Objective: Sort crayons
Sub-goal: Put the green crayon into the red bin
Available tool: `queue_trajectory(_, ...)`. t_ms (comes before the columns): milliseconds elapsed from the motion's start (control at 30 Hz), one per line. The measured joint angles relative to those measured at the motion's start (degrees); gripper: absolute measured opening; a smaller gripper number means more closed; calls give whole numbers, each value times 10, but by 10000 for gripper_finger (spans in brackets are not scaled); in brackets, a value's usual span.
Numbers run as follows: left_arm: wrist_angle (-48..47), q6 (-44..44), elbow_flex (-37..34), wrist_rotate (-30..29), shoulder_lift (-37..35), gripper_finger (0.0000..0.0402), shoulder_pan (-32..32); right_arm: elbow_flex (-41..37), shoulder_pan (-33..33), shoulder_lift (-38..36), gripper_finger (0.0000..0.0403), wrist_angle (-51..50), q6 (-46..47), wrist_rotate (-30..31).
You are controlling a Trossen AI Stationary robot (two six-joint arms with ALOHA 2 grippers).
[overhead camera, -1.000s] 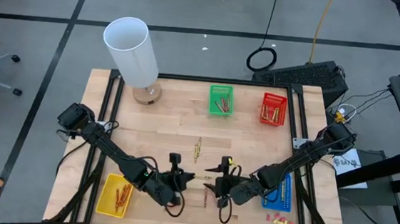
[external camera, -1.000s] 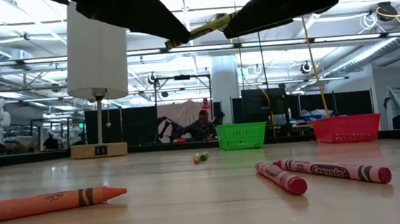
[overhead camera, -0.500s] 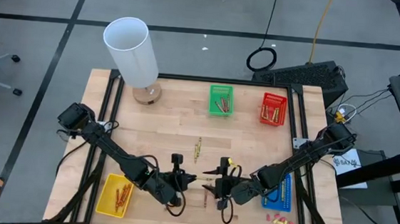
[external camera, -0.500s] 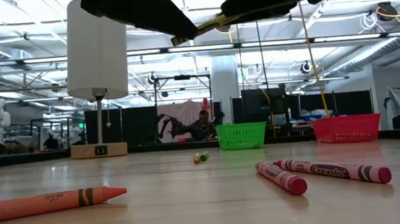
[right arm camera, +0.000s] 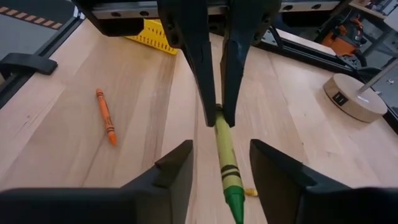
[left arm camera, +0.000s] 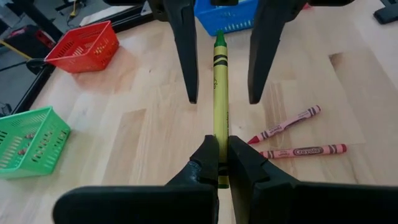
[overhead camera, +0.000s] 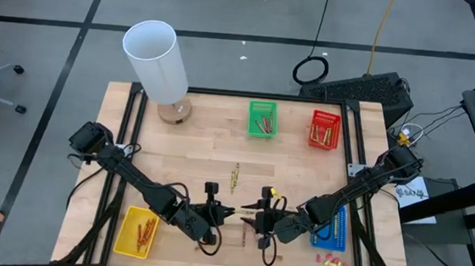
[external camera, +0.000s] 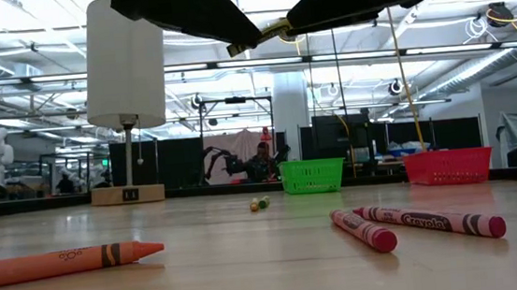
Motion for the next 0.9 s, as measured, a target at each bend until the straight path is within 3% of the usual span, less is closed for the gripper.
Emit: queue_trajectory(900,9,-43,0,19,0,18,0,0,0,0,28,-1,0,0)
